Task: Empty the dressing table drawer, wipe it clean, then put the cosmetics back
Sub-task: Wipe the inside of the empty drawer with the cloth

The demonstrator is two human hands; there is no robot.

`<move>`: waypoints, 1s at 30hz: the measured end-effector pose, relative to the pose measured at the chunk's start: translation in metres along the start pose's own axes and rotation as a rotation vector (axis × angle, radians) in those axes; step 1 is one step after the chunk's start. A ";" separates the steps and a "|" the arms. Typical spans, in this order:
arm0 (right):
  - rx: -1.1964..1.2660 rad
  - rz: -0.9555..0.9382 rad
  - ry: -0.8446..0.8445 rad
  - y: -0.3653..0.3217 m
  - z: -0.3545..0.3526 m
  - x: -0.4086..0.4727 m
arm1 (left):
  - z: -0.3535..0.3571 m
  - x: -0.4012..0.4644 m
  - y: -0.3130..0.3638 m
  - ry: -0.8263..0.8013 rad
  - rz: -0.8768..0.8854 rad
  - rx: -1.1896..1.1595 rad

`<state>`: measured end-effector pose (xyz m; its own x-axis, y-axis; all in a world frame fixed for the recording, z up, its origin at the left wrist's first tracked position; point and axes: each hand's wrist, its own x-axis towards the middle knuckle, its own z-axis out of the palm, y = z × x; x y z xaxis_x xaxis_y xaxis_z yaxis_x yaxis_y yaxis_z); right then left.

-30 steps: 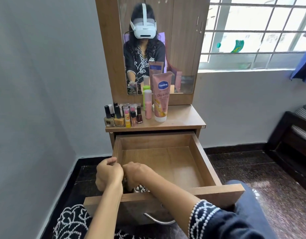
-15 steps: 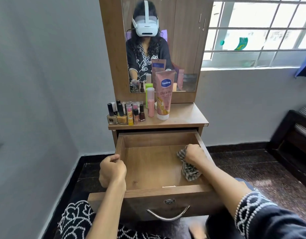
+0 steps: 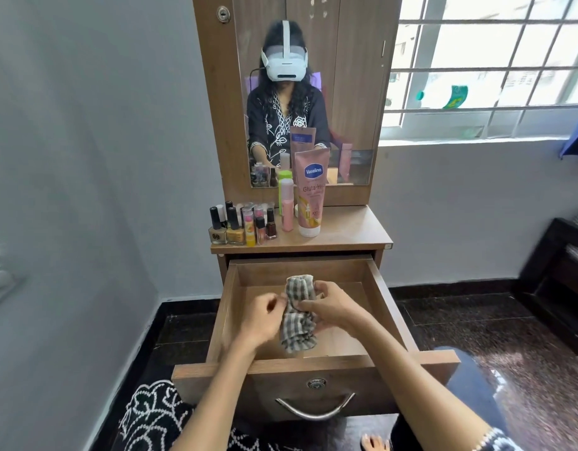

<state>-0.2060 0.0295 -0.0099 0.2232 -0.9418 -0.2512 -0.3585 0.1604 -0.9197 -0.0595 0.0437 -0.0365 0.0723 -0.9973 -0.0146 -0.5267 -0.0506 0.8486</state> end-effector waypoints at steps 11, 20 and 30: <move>-0.098 -0.204 0.008 -0.019 0.002 -0.017 | -0.011 -0.001 0.002 -0.103 -0.081 -0.518; -0.132 0.075 0.069 -0.001 -0.006 -0.009 | -0.015 -0.001 0.003 0.100 -0.107 -0.620; -0.186 -0.110 0.239 -0.021 0.027 -0.021 | -0.012 0.001 -0.001 0.124 0.000 -0.558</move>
<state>-0.1784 0.0540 0.0065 0.0583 -0.9968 -0.0546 -0.5086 0.0174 -0.8608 -0.0489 0.0435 -0.0311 0.1889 -0.9818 0.0192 -0.0024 0.0191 0.9998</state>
